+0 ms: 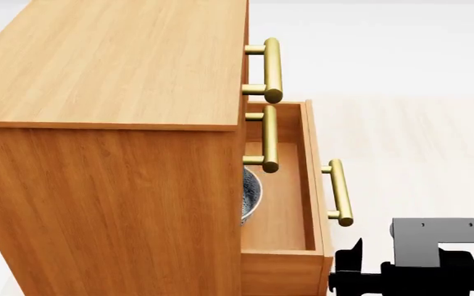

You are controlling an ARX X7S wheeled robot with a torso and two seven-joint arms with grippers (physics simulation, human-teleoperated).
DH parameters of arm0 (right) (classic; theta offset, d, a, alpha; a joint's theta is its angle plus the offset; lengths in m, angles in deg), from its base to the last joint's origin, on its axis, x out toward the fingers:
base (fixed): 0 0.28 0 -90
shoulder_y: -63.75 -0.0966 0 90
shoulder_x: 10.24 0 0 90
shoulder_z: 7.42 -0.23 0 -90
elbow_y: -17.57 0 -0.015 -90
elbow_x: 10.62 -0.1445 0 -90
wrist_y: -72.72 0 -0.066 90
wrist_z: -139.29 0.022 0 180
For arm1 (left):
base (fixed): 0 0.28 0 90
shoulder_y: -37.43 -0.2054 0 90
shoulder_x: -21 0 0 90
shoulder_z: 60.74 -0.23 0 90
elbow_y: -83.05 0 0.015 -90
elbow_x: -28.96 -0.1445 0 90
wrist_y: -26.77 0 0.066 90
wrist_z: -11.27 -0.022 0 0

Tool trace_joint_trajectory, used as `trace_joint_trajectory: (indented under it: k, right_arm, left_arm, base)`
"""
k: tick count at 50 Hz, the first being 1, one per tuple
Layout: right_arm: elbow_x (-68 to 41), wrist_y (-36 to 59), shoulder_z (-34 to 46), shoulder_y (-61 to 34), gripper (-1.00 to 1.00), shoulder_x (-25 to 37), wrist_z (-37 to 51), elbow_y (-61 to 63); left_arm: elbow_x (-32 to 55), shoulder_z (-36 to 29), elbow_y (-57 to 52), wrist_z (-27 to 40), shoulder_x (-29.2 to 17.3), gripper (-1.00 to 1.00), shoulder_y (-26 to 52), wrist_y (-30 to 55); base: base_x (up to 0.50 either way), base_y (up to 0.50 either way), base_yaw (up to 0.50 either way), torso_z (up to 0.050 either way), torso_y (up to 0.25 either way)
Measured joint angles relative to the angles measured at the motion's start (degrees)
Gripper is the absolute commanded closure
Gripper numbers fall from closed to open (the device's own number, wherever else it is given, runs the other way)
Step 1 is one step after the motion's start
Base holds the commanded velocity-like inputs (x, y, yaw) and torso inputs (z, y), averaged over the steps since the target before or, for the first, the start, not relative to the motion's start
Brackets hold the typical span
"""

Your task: Put the bowl in the bottom drawer of the cabinet and close it.

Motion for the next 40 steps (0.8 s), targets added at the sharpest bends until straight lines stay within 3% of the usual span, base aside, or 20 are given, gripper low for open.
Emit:
trace_joint_trajectory:
  k: [40]
  right_arm:
    - [-0.39,2.22,4.21,2.43,-1.0,-1.25,-0.07,6.76]
  left_arm:
    - [0.12,-0.08,-0.01,0.23,-0.09,-1.0,-0.01,-0.34]
  base:
    - [0.0,0.0,0.0,0.0,0.0]
